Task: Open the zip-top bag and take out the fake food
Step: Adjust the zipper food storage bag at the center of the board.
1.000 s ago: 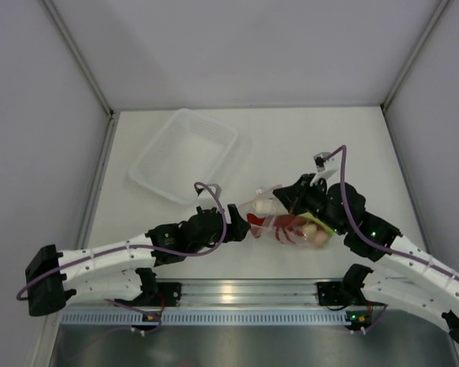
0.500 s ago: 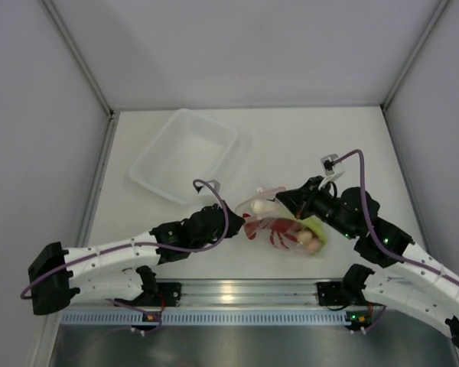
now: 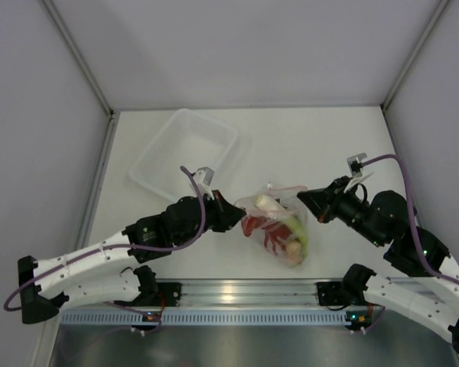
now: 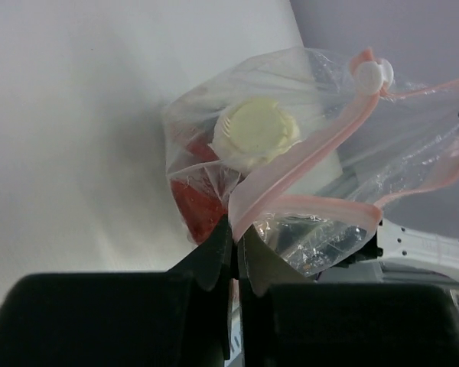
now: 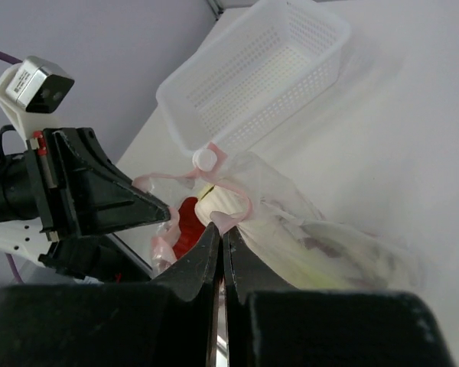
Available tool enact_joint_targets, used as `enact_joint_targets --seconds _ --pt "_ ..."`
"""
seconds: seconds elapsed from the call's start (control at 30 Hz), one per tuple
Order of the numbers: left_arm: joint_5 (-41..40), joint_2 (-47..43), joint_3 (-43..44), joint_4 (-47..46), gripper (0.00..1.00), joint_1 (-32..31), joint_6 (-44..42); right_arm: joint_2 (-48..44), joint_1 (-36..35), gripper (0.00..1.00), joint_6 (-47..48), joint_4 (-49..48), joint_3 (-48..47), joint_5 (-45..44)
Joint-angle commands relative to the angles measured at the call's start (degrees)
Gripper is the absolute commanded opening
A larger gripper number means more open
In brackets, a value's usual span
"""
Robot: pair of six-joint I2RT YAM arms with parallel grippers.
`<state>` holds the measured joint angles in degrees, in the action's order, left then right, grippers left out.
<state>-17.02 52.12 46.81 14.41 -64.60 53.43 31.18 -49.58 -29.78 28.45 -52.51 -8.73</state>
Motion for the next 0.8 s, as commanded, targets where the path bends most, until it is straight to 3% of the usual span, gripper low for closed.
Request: enact_joint_targets --seconds 0.0,0.1,0.13,0.23,0.5,0.67,0.77 --pt "4.44 -1.32 2.15 0.53 0.1 -1.92 -2.53 0.11 0.45 0.0 3.76 2.4 -3.57 0.46" --pt "9.01 0.69 4.51 0.53 0.32 -2.99 -5.78 -0.24 0.45 0.0 3.85 2.4 -2.69 2.93" --pt "10.5 1.4 6.87 0.79 0.43 -3.08 -7.18 -0.5 0.45 0.0 3.68 2.32 -2.34 3.19" --pt "14.81 3.95 11.19 4.56 0.51 -3.34 -11.85 -1.47 0.45 0.0 2.71 0.74 -0.14 3.72" --pt "20.44 4.31 18.83 7.73 0.47 -4.4 -23.98 -0.77 0.45 0.0 1.83 1.7 0.31 4.78" --pt "13.25 6.06 22.27 7.91 0.48 -4.4 -21.53 -2.18 0.54 0.0 1.74 4.59 -1.36 2.93" --pt "14.98 10.7 25.96 8.0 0.43 -4.4 -20.73 -2.7 0.45 0.0 1.04 4.43 -1.28 3.11"
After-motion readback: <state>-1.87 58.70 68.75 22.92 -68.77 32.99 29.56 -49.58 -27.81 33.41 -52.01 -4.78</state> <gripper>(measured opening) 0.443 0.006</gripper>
